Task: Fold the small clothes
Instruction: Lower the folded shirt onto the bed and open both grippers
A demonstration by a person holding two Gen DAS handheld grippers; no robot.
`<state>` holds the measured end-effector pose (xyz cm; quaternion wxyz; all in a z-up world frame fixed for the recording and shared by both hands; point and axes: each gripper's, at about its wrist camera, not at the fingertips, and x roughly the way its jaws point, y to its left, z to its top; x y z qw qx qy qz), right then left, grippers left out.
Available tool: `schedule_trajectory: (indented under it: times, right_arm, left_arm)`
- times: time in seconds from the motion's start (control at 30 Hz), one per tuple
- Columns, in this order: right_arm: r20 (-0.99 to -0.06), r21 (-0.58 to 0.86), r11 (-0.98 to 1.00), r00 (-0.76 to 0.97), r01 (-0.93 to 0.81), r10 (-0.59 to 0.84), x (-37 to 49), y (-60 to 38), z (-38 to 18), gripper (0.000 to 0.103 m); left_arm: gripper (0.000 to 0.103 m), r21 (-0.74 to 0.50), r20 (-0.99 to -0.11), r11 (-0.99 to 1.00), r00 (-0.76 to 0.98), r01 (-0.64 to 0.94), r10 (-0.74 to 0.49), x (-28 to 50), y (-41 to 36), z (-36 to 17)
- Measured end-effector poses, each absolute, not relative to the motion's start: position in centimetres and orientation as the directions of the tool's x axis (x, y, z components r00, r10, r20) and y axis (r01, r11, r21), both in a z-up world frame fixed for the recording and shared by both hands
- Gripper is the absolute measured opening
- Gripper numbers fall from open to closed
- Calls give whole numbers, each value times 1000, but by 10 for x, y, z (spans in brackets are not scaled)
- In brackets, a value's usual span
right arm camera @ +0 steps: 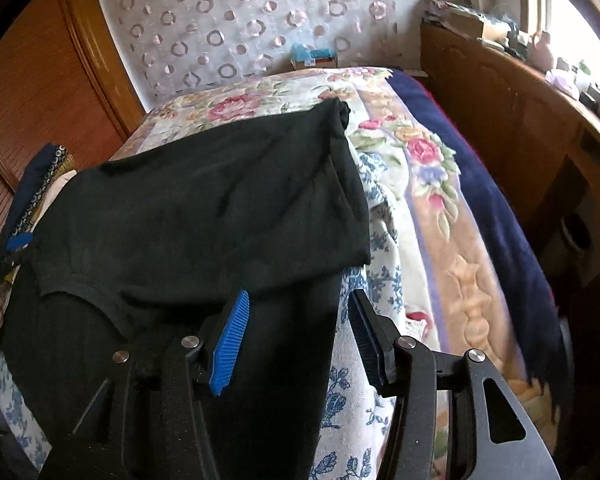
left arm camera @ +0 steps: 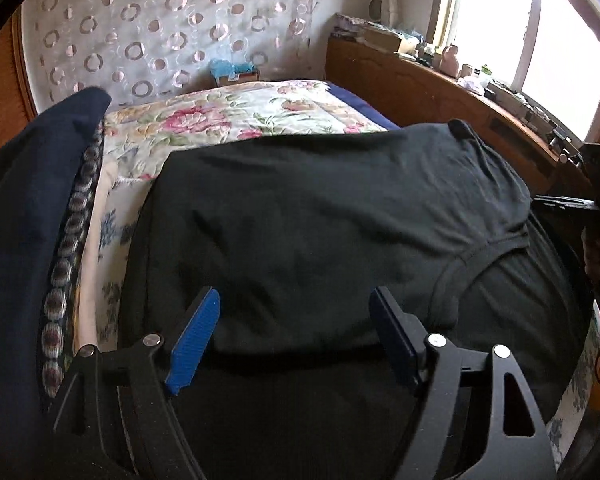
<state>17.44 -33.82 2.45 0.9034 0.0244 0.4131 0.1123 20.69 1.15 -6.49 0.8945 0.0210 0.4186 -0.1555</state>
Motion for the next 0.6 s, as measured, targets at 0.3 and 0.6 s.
schedule_trajectory:
  times: [0.3, 0.6]
  right_arm:
    - [-722, 170, 972, 650, -164, 236, 204, -330, 20, 54]
    - [-707, 89, 984, 687, -153, 170, 195, -304, 4, 54]
  left_arm:
    - [78, -117, -776, 962, 582, 245, -243, 196, 21, -78]
    - [78, -150, -765, 975, 605, 163, -219, 183, 37, -84]
